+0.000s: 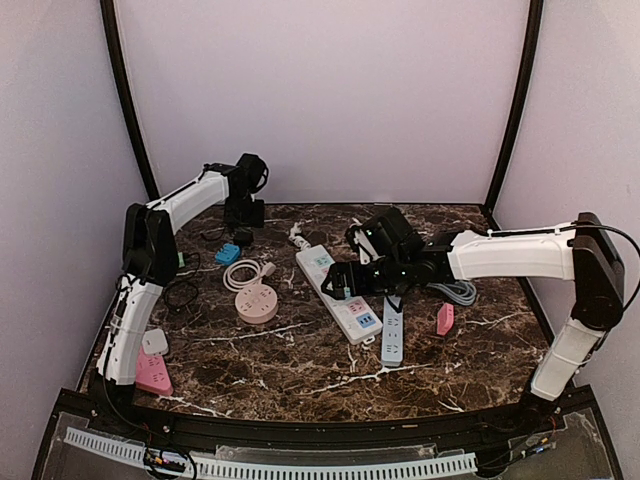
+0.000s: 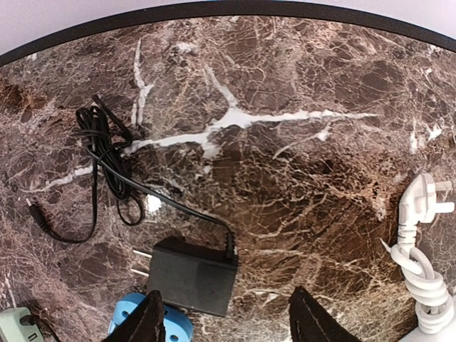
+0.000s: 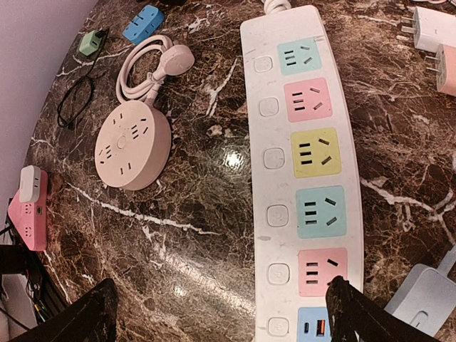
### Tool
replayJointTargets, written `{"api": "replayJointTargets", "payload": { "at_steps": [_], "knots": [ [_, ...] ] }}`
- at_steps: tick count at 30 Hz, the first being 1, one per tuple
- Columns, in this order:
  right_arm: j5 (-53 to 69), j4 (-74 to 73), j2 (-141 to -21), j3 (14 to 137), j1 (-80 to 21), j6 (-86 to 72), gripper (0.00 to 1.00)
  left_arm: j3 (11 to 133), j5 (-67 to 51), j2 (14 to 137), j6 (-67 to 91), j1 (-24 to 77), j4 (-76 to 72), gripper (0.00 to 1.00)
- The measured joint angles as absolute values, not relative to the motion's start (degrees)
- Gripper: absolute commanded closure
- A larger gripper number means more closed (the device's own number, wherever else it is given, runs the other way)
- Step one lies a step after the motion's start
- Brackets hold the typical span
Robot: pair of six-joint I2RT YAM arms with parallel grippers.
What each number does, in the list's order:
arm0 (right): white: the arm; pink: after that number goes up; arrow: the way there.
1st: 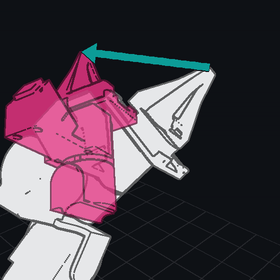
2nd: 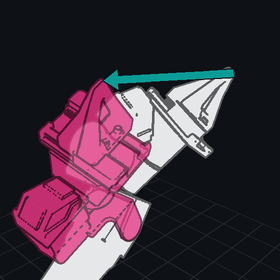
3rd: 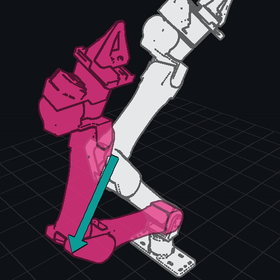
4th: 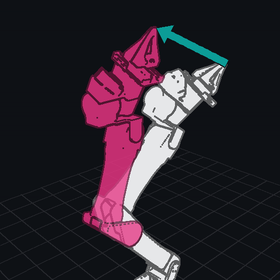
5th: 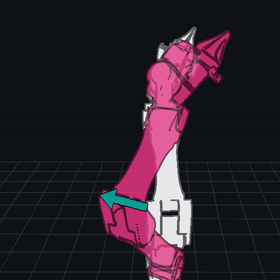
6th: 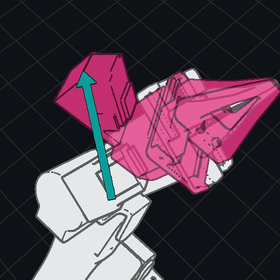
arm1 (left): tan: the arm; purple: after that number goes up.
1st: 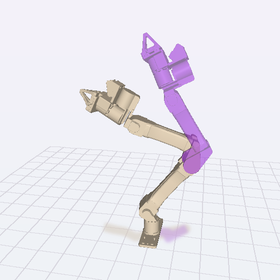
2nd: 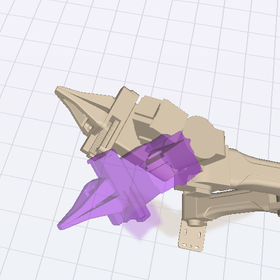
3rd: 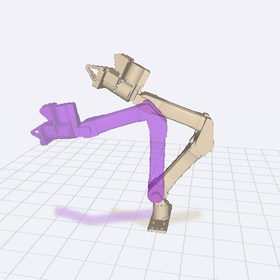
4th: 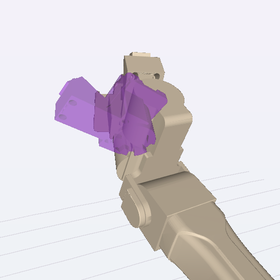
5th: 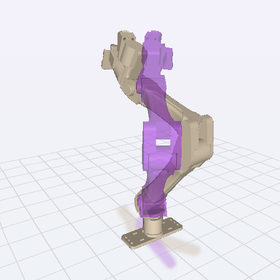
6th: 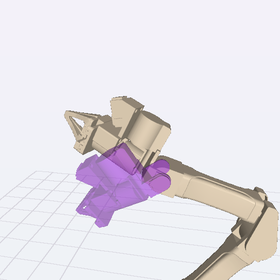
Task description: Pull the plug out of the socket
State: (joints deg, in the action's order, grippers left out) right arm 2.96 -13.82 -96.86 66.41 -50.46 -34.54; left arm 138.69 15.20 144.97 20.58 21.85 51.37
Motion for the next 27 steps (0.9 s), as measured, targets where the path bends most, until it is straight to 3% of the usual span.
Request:
{"api": "replayJointTargets", "payload": {
  "at_steps": [7, 18, 27],
  "knots": [
    [2.52, -13.87, -96.86, 66.39, -50.46, -34.52, 0.02, 136.11, 12.67, 142.87, 22.33, 22.39, 51.99, 0.3],
    [-3.2, -15.86, -96.84, 64.84, -50.46, -35.03, 0.01, 95.81, 11.42, 106.91, 31.51, 22.26, 44.27, 0.18],
    [-4.97, -16.29, -96.84, 63.09, -50.52, -35.18, 0.01, 70.5, 12.99, 83.85, 44.56, 20.75, 44.71, 0.13]
  ]
}}
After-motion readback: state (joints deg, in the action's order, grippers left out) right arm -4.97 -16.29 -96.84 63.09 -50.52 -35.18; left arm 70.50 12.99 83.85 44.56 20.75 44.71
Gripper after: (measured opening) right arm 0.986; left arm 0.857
